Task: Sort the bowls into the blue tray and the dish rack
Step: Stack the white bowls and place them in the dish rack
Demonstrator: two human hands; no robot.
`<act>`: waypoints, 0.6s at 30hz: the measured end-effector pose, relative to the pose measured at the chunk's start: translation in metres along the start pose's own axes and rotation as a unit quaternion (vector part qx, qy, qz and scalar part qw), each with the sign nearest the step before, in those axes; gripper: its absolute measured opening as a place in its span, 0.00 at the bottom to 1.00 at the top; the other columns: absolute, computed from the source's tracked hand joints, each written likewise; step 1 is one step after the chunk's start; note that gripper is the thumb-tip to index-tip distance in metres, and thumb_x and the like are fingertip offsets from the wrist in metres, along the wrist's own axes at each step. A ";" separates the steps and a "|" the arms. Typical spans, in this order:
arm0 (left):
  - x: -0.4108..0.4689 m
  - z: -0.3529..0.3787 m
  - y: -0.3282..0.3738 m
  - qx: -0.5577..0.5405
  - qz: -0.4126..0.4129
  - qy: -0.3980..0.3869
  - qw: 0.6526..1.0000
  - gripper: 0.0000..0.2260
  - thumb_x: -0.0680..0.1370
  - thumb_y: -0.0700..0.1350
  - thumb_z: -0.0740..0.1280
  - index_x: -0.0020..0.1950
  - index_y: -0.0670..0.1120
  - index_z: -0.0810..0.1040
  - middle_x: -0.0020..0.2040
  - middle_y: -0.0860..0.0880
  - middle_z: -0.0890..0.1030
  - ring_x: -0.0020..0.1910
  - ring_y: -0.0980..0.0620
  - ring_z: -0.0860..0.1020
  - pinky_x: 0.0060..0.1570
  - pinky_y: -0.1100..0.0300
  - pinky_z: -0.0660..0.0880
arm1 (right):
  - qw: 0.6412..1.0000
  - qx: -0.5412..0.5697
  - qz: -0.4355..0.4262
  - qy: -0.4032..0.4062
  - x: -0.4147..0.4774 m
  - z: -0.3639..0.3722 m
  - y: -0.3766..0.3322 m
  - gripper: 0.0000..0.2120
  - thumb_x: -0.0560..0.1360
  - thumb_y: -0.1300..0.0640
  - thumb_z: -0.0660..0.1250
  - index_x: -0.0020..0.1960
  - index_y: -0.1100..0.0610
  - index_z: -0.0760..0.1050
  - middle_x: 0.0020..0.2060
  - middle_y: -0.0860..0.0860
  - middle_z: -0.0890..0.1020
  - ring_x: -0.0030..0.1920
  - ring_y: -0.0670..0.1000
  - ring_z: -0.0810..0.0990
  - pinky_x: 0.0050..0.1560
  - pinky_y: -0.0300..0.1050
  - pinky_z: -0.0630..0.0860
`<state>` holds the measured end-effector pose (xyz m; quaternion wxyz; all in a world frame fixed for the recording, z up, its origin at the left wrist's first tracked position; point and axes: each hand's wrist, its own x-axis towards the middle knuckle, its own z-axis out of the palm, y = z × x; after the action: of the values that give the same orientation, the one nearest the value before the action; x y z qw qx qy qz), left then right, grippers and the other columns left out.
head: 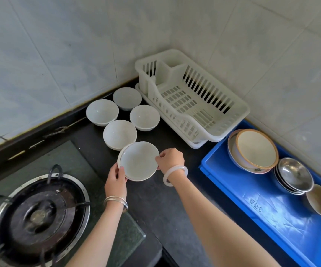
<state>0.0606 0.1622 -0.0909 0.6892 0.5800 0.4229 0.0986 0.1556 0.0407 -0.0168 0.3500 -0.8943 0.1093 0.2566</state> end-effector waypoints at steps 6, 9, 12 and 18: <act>0.002 0.001 -0.003 0.047 0.006 0.004 0.999 0.16 0.78 0.40 0.60 0.65 0.46 0.72 0.55 0.47 0.77 0.51 0.46 0.76 0.59 0.44 0.75 | 1.000 -0.011 -0.001 -0.025 0.008 0.001 0.004 0.03 0.73 0.60 0.65 0.42 0.56 0.77 0.44 0.57 0.83 0.41 0.53 0.82 0.34 0.40 0.74; 0.001 0.002 -0.001 0.036 0.004 0.010 0.999 0.16 0.78 0.41 0.59 0.66 0.46 0.72 0.57 0.46 0.76 0.49 0.47 0.76 0.57 0.50 0.76 | 0.999 0.018 0.014 -0.042 0.015 0.001 0.009 0.04 0.72 0.59 0.68 0.46 0.53 0.74 0.44 0.54 0.81 0.44 0.54 0.82 0.42 0.44 0.80; 0.002 0.002 0.003 0.017 -0.014 0.008 1.000 0.16 0.79 0.41 0.58 0.66 0.45 0.71 0.61 0.45 0.75 0.53 0.45 0.76 0.53 0.53 0.76 | 0.991 0.082 0.050 -0.094 0.021 0.005 0.016 0.17 0.72 0.59 0.69 0.59 0.52 0.71 0.49 0.54 0.79 0.47 0.54 0.81 0.49 0.49 0.81; 0.006 0.003 0.009 -0.025 -0.085 -0.001 0.996 0.17 0.78 0.39 0.58 0.66 0.46 0.71 0.64 0.42 0.75 0.58 0.38 0.77 0.55 0.44 0.77 | 0.944 0.235 0.094 -0.210 0.024 0.009 0.024 0.20 0.76 0.61 0.64 0.67 0.52 0.71 0.53 0.54 0.80 0.44 0.53 0.84 0.45 0.49 0.83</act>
<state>0.0691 0.1666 -0.0858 0.7094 0.5250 0.4675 0.0496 0.1634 0.0290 -0.0489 0.5395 -0.6983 0.1739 0.4372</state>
